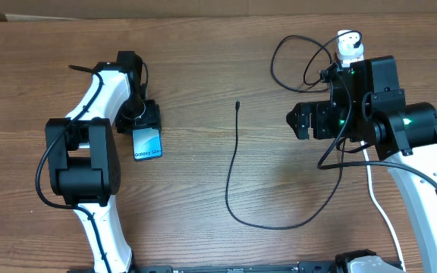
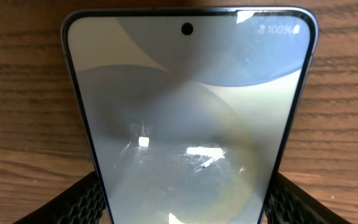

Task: Plug charger to phone and switch on socket
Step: 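Close the left gripper on the phone's top edge, then lift the phone upright with the left gripper, right gripper approaching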

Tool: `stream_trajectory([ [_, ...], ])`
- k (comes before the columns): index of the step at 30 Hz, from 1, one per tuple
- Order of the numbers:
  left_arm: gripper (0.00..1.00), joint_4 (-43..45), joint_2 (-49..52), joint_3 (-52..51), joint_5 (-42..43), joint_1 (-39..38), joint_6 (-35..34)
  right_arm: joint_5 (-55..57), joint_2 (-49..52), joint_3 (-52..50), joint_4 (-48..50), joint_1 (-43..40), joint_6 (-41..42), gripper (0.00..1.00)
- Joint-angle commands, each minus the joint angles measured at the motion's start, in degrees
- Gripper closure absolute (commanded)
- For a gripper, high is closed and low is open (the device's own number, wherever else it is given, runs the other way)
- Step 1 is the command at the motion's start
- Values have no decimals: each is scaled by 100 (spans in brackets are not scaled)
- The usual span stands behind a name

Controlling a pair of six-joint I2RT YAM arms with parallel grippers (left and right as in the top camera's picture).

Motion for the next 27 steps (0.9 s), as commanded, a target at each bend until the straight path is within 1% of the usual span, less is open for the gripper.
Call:
stream_trajectory([
  [1,38,-92,81,280,170,-13,-122,33,-7,74,31,-22,15,0],
  [7,38,-330,81,520,214,-13,-127,33,-7,74,31,-22,13,0],
  [14,39,-826,81,903,533,-13,-289,31,-7,74,31,-22,15,0],
  [20,39,-1246,81,1130,1067,-13,-509,20,-7,74,26,-22,17,0],
  [27,40,-1700,81,1145,1823,-13,-745,-234,-7,74,24,-22,17,0],
])
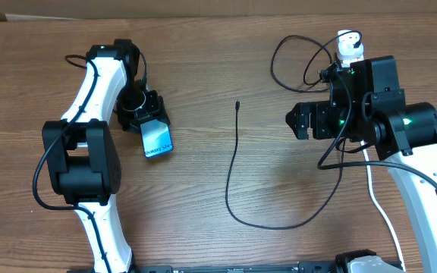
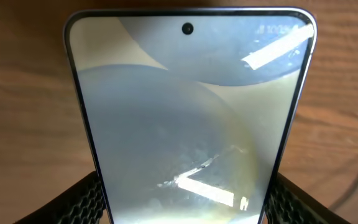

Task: Plug charger to phone and switch on socket
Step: 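Lift the phone upright with the left gripper, right gripper approaching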

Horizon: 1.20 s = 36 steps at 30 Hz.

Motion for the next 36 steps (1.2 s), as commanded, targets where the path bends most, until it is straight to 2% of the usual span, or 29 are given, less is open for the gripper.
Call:
stream_trajectory([
  [1,41,-157,42,181,717,-13,-205,-120,-7,74,15,-22,20,0],
  [18,42,-1499,42,181,2964,-7,-197,-566,-7,74,-186,-11,17,0],
  [29,45,-1799,42,181,4505,-2,-177,-564,-7,74,-323,-11,15,0],
  [36,52,-1926,42,181,5624,-2,-149,-566,-7,74,-330,-11,17,0],
])
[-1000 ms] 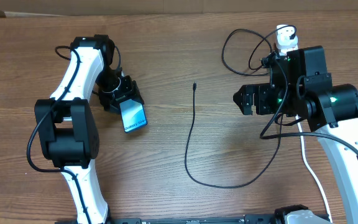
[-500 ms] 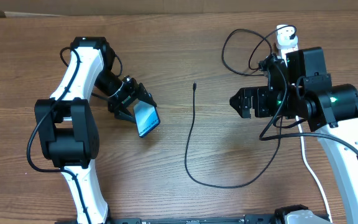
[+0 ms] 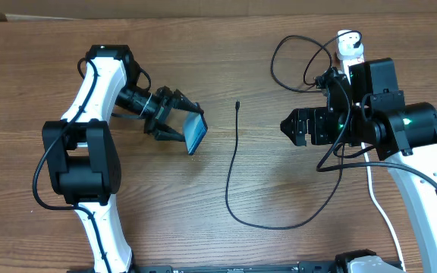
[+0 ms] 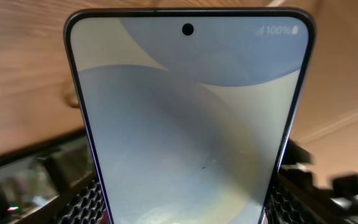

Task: Plug charger to phone and switch on socket
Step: 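Lift the phone upright with the left gripper, right gripper approaching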

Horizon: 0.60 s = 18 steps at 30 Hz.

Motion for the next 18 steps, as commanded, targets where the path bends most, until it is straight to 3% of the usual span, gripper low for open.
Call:
stream_trajectory([
  [1,52,-44,37,170,990,-2,33,-57,-7,74,0,-11,17,0],
  [18,52,109,37,170,1029,-2,31,-693,-7,74,96,-11,17,0],
])
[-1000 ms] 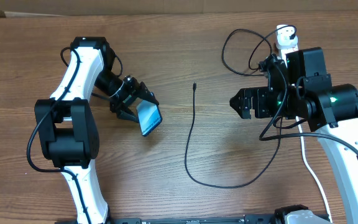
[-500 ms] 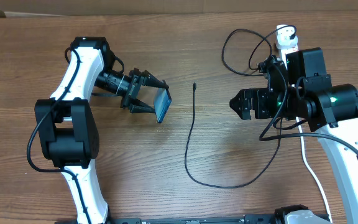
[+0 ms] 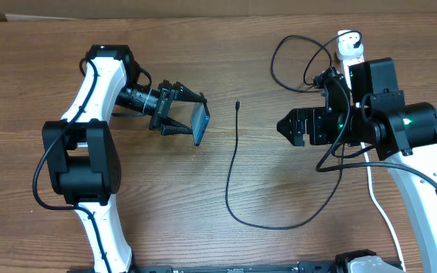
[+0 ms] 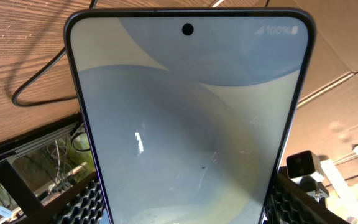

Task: Plug charger to phone and switch on socket
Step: 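Lift the phone upright with the left gripper, right gripper approaching, then grasp the phone's edge with the right gripper beside the left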

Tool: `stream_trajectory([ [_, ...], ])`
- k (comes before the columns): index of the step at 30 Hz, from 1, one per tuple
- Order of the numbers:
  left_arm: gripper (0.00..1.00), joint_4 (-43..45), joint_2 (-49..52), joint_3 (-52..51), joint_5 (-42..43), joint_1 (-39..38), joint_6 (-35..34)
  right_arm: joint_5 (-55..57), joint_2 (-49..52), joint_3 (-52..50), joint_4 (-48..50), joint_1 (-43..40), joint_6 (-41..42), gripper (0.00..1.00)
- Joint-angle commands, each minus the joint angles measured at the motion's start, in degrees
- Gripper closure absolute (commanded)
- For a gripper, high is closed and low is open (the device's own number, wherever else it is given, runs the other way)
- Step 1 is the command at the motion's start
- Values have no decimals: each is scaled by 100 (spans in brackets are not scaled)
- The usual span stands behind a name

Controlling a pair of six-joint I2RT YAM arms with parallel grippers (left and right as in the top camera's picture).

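Observation:
My left gripper (image 3: 182,115) is shut on the lower end of the phone (image 3: 200,123), holding it off the table on edge, its top end toward the table's middle. In the left wrist view the lit screen (image 4: 188,118) fills the frame between the black pads (image 4: 86,202). The black charger cable (image 3: 231,178) lies loose on the table, its plug tip (image 3: 237,105) right of the phone. The cable loops back to the white socket (image 3: 349,45) at the far right. My right gripper (image 3: 285,126) hovers right of the cable, holding nothing; its jaws are unclear.
The wooden table (image 3: 203,227) carries only the cable's wide loop (image 3: 279,225) in the middle and its coils (image 3: 294,64) by the socket. A white lead (image 3: 381,212) runs down the right side under my right arm.
The phone in my left gripper has shifted a little to the right and turned further on edge. My right gripper has edged slightly left toward the cable.
At first my left gripper was shut on the phone lying flat at the table's left. Then the phone was turned and slid a bit right. Later it was held off the table near the middle, and now it is nearer the cable's plug tip.

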Motion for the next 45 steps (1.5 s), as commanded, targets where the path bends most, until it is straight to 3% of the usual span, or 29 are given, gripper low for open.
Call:
stream_trajectory([
  [1,52,17,37,170,321,-2,31,-354,-7,74,57,-11,15,0],
  [22,54,142,37,170,546,-2,-63,-575,48,63,208,2,319,0],
  [35,53,-225,37,170,791,-2,-275,-640,345,63,190,7,319,0],
  [45,61,-122,37,170,667,-2,-286,-807,422,63,251,33,315,0],
])
